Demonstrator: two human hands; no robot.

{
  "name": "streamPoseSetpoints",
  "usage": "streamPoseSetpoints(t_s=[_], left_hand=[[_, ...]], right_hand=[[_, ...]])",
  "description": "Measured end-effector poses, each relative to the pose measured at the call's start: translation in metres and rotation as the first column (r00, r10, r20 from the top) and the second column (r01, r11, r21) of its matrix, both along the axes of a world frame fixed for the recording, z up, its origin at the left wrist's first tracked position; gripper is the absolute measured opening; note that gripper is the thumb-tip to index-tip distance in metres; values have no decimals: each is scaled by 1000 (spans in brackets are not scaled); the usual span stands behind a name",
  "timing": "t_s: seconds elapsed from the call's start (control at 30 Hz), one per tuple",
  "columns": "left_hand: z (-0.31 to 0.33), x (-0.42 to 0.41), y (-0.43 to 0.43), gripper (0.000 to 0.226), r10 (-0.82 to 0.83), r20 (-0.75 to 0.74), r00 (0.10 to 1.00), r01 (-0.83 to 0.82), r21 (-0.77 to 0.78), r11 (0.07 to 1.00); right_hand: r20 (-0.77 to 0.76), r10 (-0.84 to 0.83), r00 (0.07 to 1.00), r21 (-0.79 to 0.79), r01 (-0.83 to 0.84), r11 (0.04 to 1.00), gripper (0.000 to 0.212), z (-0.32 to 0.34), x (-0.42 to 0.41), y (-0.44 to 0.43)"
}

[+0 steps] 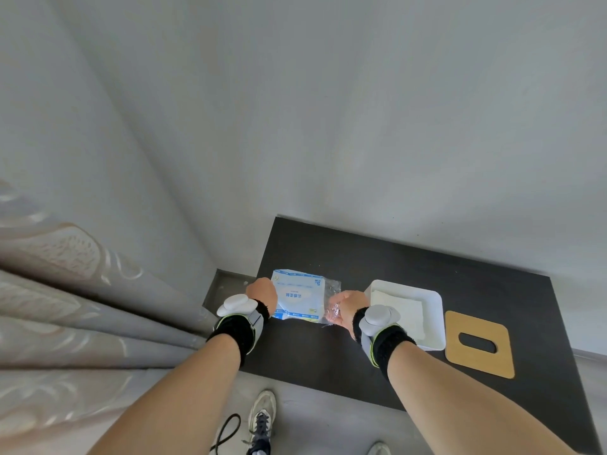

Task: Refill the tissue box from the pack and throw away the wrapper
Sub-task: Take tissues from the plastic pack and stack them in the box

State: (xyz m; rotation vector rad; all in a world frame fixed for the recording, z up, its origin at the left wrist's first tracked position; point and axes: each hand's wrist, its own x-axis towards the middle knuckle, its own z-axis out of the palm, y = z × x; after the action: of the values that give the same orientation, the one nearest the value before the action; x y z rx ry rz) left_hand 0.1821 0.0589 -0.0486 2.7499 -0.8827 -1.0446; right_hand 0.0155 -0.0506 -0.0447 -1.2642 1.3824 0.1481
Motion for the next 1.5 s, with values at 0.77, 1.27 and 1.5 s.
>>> streamPoseSetpoints(t_s=[0.77, 1.27, 1.5], left_hand=[[-15, -1, 15, 29, 92, -64, 994, -102, -192, 976], [-9, -7, 9, 36, 94, -4, 996, -94, -156, 983], [-6, -8, 11, 34, 82, 38, 996, -76, -135, 988]], right_hand=[[-16, -70, 997, 27, 70, 997, 13, -8, 21, 11], [59, -82, 995, 13, 81, 997, 24, 4, 16, 6], [4, -9, 1000, -12, 9, 1000, 36, -18, 7, -3]])
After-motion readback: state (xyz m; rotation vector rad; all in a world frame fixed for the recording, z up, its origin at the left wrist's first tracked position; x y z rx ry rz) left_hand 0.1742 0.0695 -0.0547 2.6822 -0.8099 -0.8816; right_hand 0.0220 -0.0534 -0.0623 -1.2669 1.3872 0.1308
